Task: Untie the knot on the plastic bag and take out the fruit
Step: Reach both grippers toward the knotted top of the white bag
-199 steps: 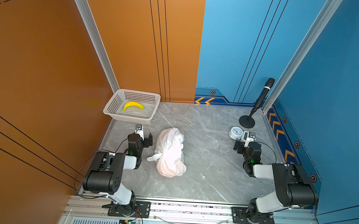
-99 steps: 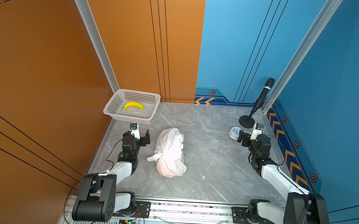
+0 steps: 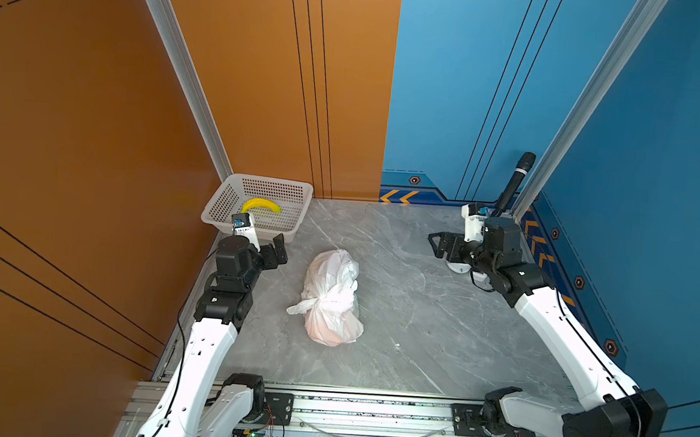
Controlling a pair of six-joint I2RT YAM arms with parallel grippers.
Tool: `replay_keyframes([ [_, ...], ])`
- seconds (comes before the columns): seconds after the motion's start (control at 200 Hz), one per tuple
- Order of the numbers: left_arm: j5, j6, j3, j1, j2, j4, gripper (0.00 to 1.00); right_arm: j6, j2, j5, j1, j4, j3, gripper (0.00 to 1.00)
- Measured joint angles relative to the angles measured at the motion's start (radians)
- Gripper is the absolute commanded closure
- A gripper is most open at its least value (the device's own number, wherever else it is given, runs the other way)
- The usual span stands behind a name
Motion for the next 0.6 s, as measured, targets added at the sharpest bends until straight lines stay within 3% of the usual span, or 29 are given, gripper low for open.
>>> replay_keyframes([
  [0.21,0.037,-0.125,0.191,-0.127,0.124,-0.249,0.0,0.078,0.064,0.0,0.227,-0.1,0.061,0.15],
  [0.355,0.055,-0.206,0.291,-0.215,0.221,-0.367,0.06,0.108,0.066,0.057,0.393,-0.088,0.053,0.15],
  [0.516,0.113,-0.303,0.34,-0.255,0.315,-0.446,0.13,0.122,0.024,0.188,0.591,0.037,-0.086,0.22],
  [0.601,0.144,-0.34,0.34,-0.258,0.35,-0.484,0.21,0.102,0.007,0.267,0.693,0.129,-0.18,0.25],
])
